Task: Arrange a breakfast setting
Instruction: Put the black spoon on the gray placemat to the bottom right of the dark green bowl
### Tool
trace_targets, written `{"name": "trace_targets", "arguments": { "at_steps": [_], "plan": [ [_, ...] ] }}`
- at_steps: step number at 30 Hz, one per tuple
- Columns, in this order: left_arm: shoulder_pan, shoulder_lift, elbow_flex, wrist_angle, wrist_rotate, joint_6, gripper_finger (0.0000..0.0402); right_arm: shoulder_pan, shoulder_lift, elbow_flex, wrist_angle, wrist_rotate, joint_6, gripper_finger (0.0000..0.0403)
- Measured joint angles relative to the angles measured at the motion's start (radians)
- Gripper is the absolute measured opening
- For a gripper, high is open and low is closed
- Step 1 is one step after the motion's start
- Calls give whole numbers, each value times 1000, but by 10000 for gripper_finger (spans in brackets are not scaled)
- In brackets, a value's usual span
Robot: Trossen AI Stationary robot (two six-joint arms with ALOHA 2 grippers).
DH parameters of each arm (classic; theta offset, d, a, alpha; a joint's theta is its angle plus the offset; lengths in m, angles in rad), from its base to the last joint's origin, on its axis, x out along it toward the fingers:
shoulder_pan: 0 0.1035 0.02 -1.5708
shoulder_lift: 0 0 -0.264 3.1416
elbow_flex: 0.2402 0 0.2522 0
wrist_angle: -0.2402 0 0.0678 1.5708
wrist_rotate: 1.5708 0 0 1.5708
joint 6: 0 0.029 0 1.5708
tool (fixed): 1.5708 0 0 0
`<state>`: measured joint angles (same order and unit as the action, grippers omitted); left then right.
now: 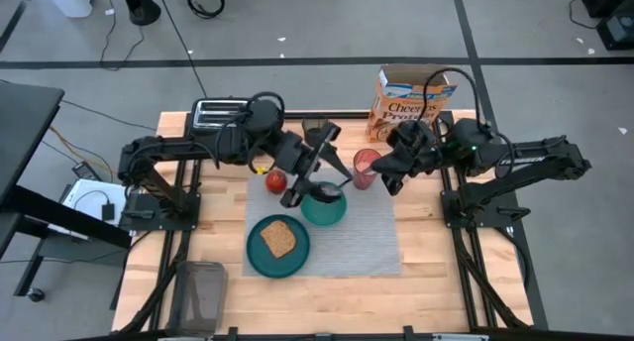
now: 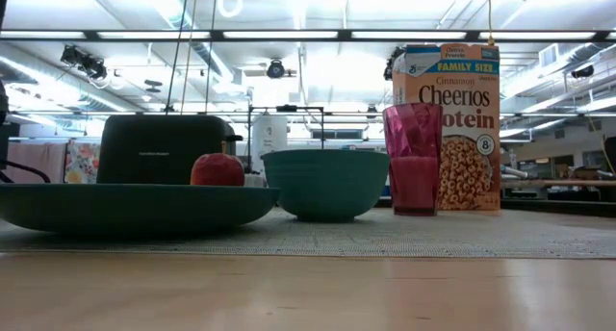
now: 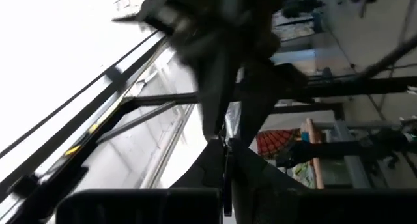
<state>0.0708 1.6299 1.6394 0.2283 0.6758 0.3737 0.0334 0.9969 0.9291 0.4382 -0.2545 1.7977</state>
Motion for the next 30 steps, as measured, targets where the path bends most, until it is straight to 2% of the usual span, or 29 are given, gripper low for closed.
{"name": "trace_targets", "arguments": {
  "at_steps": [2,5,10,14,16,22,26,30],
  "plan": [
    [20,-11,0,-53,-6,4,215,0,-2,0,55,-10,-19,10],
    [58,-53,-1,-191,-80,4,223,8,-4,0,107,-20,-79,10],
    [126,-150,0,-500,-354,1,216,66,-12,0,91,25,-252,10],
    [171,-220,-1,-694,-523,-59,201,170,-13,0,12,139,-401,10],
    [201,-264,-1,-783,-555,-90,193,237,-12,0,-42,242,-448,10],
    [309,-355,0,-957,-572,-127,174,502,43,0,-136,691,-459,9],
    [370,-401,0,-1020,-558,-120,172,666,116,0,-201,988,-306,9],
    [403,-436,0,-1093,-485,-81,172,779,213,0,-252,1177,-82,9]
  ]
}}
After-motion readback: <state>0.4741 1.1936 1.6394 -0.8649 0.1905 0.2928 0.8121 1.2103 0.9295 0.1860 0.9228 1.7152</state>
